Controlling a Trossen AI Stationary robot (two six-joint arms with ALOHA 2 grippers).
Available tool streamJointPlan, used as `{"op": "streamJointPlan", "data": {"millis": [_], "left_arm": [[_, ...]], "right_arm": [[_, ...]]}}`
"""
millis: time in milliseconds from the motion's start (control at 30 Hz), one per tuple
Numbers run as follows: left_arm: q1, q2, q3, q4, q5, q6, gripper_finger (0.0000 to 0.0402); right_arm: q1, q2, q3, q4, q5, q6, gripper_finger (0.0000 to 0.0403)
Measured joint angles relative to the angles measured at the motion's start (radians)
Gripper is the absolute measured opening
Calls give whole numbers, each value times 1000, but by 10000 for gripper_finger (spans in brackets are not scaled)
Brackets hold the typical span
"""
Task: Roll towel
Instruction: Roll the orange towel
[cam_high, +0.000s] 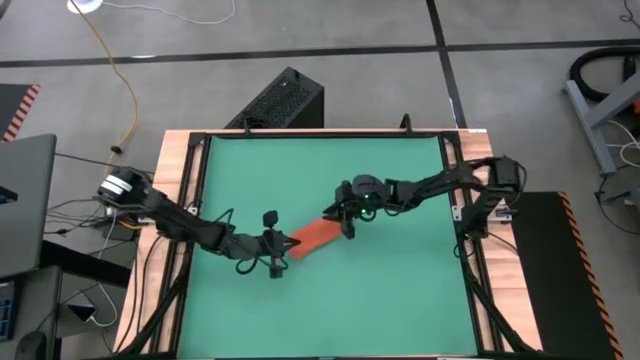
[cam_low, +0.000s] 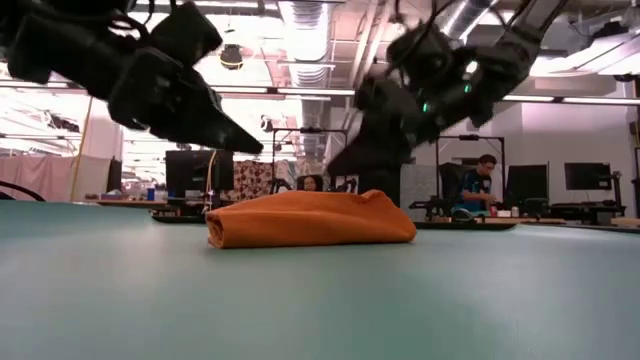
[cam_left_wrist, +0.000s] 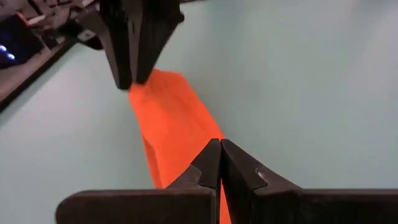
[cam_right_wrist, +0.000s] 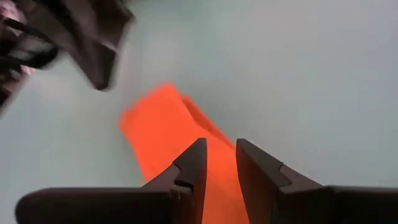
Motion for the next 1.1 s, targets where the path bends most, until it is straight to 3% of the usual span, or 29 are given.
{"op": "streamJointPlan", "data": {"millis": [233,467,700,933,1100], "left_arm": [[11,138,1,80,-17,-73,0],[11,247,1,89,-19,-154,0],[11,293,2,57,-53,-173,0],[16,274,2,-5,-74,-76,0],[38,182,1,-157,10,9,0]], "right_arm": [[-13,151,-1,-19,0,39,107],[-8,186,2,-49,69,68,107],[59,175,-1,-77,269,196,107],[208,173,-5,-39,662,273,107],[272,170,-4,80,794,306,107]]}}
